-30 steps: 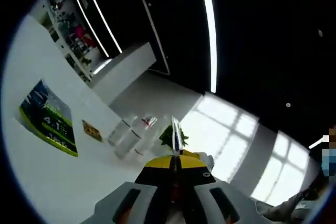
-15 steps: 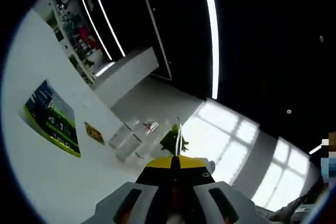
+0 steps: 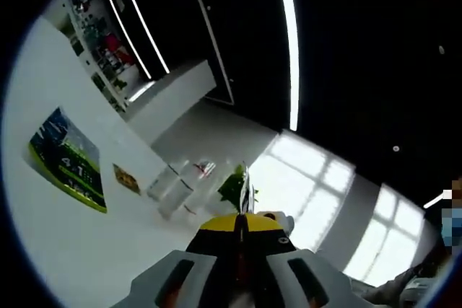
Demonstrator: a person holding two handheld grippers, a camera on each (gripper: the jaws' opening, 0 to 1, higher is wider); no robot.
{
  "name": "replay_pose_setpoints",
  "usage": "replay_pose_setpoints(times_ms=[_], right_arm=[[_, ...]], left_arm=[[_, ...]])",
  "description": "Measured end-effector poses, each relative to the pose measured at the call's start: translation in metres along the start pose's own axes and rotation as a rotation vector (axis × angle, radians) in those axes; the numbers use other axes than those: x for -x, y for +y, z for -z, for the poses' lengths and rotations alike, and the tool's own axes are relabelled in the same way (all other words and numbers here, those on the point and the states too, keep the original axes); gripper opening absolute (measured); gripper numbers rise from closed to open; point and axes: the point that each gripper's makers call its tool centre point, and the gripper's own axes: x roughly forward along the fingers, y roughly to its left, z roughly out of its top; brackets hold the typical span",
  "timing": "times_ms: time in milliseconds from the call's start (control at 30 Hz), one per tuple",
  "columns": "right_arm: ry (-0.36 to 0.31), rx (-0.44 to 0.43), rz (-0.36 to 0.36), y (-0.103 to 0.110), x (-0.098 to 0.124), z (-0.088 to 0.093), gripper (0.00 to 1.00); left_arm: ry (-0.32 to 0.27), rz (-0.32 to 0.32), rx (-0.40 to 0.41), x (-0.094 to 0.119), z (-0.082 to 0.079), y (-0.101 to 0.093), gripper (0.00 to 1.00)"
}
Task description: Arrange the skincare products in the storage area until every visible bottle or jar stands upright without overlapping.
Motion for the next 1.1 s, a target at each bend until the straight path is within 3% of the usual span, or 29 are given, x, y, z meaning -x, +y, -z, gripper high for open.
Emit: replay_pose_setpoints(times_ms=[200,467,600,767,900,967,1033,1100], right_arm=[[-0.016,-0.027,0.005,0.0,0.003,-0.003,0.0],[-0.003,-0.034,0.004,-0.004,0.002,-0.003,0.0],[-0.013,-0.032,0.023,-0.01,0.002,-0.006,0.0],[-0.026,-0.043,0.029,-0.01,0.004,-0.008,0.0],[-0.024,-0.03,0.036,-0.012,0.003,-0.007,0.01],[-0.013,0.022,0.071,-0.018,0.004,-0.005,0.04],[-0.047,0.034,0.13,-0.027,0.005,-0.011,0.07],[-0.116,0.063,0.142,-0.028,0.012,-0.025,0.08]], left_arm=[[0.009,-0.019,-0.048,0.0,0.004,0.0,0.03],[-0.008,-0.002,-0.006,0.001,-0.002,0.002,0.01],[0.016,-0.026,0.003,0.0,0.001,0.007,0.0],[0.046,-0.042,-0.043,-0.003,0.003,0.01,0.0],[0.049,-0.051,-0.032,-0.002,-0.001,0.016,0.0],[0.047,-0.073,-0.046,-0.002,-0.006,0.022,0.0],[0.044,-0.094,-0.064,-0.003,-0.009,0.029,0.0],[0.02,-0.104,-0.014,-0.003,-0.018,0.037,0.0]])
